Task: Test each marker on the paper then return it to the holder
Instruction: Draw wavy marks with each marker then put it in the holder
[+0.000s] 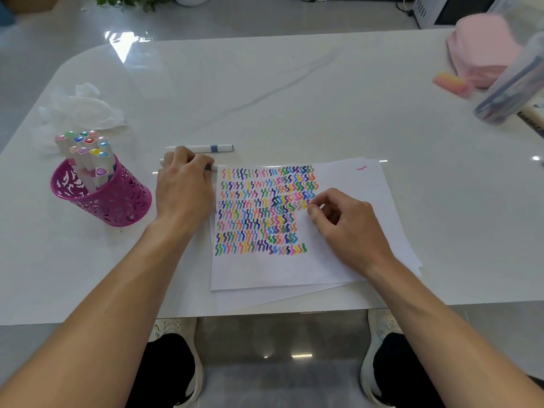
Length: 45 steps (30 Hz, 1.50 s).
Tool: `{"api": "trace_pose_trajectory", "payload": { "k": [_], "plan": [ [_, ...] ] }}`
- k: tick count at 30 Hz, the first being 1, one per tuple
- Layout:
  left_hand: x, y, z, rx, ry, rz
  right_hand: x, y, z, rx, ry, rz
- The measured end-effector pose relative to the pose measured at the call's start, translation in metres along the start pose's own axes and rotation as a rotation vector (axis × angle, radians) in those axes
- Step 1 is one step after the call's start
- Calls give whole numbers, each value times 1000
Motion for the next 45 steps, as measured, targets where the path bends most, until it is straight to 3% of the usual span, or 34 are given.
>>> {"api": "trace_pose_trajectory", "payload": {
  "k": [14, 25, 35, 41, 45],
  "plan": [
    [-4, -10, -14, 0, 20, 38, 2, 1, 2, -9, -31, -19],
    [-43, -12, -40, -7, -298, 67, 6, 1, 4, -18, -38, -34],
    [-51, -15, -69, -295, -396, 2, 5, 3, 5, -18, -35, -36],
    [-65, -23, -64, -211, -559, 5, 6, 3, 5, -8, -40, -28],
    [-71, -32, -50, 6, -708, -123, 10, 3, 4, -9, -21, -39]
  ]
}}
Point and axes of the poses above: each hand's wrist, its own y-axis towards the middle knuckle, its own z-axis out of the palm, x = y × z, the point moved 5 cm from there along y, towards the middle knuckle, and after that the axes turned 14 degrees about -x, right-handed, at the moved point
